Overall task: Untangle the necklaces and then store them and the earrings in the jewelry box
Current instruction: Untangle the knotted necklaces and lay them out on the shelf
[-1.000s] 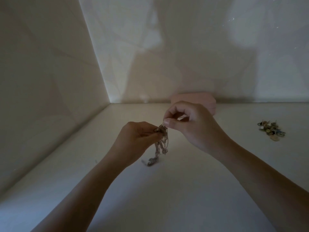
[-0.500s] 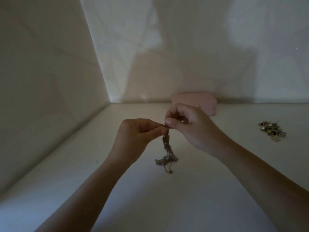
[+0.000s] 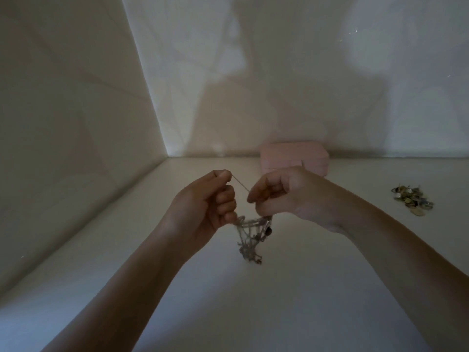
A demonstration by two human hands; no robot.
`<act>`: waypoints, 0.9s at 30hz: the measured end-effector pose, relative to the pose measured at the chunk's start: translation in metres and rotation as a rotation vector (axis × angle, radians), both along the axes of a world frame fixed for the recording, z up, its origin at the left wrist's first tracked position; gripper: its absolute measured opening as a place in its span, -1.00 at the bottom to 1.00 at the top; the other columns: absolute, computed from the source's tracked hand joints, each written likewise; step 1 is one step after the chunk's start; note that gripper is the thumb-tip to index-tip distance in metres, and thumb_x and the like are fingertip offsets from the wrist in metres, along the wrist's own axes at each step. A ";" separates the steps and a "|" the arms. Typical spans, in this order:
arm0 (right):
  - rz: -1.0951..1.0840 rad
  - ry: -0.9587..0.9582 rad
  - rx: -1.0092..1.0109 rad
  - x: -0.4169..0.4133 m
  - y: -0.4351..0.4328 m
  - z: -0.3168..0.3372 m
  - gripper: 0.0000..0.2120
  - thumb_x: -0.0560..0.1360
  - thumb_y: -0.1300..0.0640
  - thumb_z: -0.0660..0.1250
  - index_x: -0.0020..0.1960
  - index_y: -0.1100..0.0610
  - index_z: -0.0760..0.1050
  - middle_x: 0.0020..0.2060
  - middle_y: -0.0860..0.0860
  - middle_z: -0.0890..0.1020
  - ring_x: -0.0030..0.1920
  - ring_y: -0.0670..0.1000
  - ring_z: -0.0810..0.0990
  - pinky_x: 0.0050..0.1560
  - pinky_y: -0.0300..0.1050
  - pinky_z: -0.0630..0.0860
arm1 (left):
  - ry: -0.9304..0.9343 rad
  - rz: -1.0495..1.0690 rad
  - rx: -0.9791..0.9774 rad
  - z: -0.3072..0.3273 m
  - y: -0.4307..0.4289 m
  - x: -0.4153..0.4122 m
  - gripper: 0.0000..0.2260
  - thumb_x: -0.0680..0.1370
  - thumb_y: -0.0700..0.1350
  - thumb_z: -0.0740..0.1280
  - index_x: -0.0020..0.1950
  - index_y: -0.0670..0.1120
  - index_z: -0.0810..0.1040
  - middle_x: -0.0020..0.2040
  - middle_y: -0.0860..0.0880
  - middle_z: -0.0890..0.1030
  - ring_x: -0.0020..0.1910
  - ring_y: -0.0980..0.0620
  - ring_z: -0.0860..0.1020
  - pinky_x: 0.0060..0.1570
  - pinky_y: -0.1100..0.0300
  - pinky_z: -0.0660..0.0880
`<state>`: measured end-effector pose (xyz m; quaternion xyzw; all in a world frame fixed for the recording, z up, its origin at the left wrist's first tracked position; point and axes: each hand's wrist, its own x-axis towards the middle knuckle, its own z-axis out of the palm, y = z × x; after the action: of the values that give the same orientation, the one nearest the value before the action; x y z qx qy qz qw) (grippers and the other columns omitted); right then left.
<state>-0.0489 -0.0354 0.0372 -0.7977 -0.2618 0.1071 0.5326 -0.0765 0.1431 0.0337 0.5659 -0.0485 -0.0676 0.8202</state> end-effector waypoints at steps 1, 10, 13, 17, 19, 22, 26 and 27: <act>-0.087 -0.098 -0.113 0.000 0.002 -0.001 -0.82 0.41 0.32 0.40 -0.18 0.04 0.61 -0.41 -0.14 0.61 -0.34 -0.20 0.57 -0.23 -0.39 0.45 | -0.006 -0.021 0.037 0.000 0.001 -0.001 -0.91 0.44 -0.11 0.26 -0.17 -0.08 0.36 -0.47 0.05 0.26 -0.56 0.15 0.22 -0.61 0.36 0.26; -0.398 0.032 0.305 0.011 0.010 -0.010 -0.69 0.64 0.14 0.17 -0.22 0.19 0.52 -0.36 0.04 0.62 -0.36 0.00 0.63 -0.13 -0.02 0.61 | 0.040 -0.165 0.465 0.002 0.011 -0.001 -0.84 0.33 -0.08 0.41 -0.20 -0.12 0.52 -0.46 0.07 0.36 -0.57 0.20 0.16 -0.64 0.41 0.13; -0.259 0.394 0.487 0.004 0.015 -0.008 -0.65 0.64 0.08 0.15 -0.27 0.21 0.43 -0.43 0.12 0.57 -0.45 0.07 0.62 -0.38 -0.12 0.60 | -0.047 -0.075 0.673 -0.001 0.009 0.000 -0.70 0.25 -0.03 0.45 -0.08 -0.13 0.64 -0.49 0.08 0.41 -0.55 0.17 0.22 -0.56 0.37 0.18; -0.223 0.557 0.581 0.005 0.014 -0.005 -0.70 0.64 0.07 0.15 -0.22 0.18 0.40 -0.50 0.12 0.54 -0.57 0.04 0.52 -0.45 -0.12 0.58 | -0.109 -0.043 0.696 0.000 0.009 -0.003 -0.79 0.31 -0.02 0.45 -0.16 -0.12 0.68 -0.58 0.12 0.32 -0.54 0.14 0.19 -0.52 0.35 0.17; -0.248 0.562 0.600 0.007 0.012 -0.006 -0.72 0.64 0.09 0.15 -0.20 0.17 0.41 -0.56 0.06 0.46 -0.64 -0.05 0.36 -0.52 -0.21 0.51 | -0.111 0.009 0.667 -0.001 0.009 -0.002 -0.78 0.32 -0.01 0.43 -0.15 -0.13 0.69 -0.60 0.13 0.35 -0.55 0.17 0.19 -0.51 0.35 0.18; -0.248 0.522 0.567 0.012 0.008 -0.007 -0.62 0.63 0.09 0.15 -0.29 0.20 0.52 -0.55 0.01 0.39 -0.60 -0.10 0.25 -0.55 -0.28 0.40 | -0.136 0.102 0.638 -0.002 0.010 0.000 -0.76 0.25 0.03 0.46 -0.19 -0.08 0.71 -0.54 0.10 0.46 -0.53 0.16 0.23 -0.48 0.33 0.23; -0.211 0.566 0.637 0.016 0.004 -0.008 -0.58 0.61 0.06 0.19 -0.37 0.17 0.52 -0.40 0.07 0.58 -0.39 -0.01 0.55 -0.24 -0.12 0.56 | -0.144 0.107 0.614 -0.003 0.014 0.003 -0.77 0.22 0.02 0.48 -0.25 -0.10 0.64 -0.44 0.07 0.52 -0.48 0.17 0.31 -0.46 0.37 0.29; -0.197 0.605 0.669 0.015 0.004 -0.007 -0.61 0.60 0.04 0.19 -0.35 0.17 0.48 -0.39 0.09 0.60 -0.35 0.03 0.61 -0.15 -0.06 0.56 | -0.141 0.056 0.584 -0.003 0.015 0.003 -0.78 0.26 0.00 0.46 -0.23 -0.12 0.62 -0.45 0.08 0.46 -0.48 0.17 0.30 -0.46 0.38 0.29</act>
<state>-0.0338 -0.0316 0.0298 -0.5357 -0.0377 0.1937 0.8210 -0.0732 0.1578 0.0305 0.7824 -0.0682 -0.0163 0.6188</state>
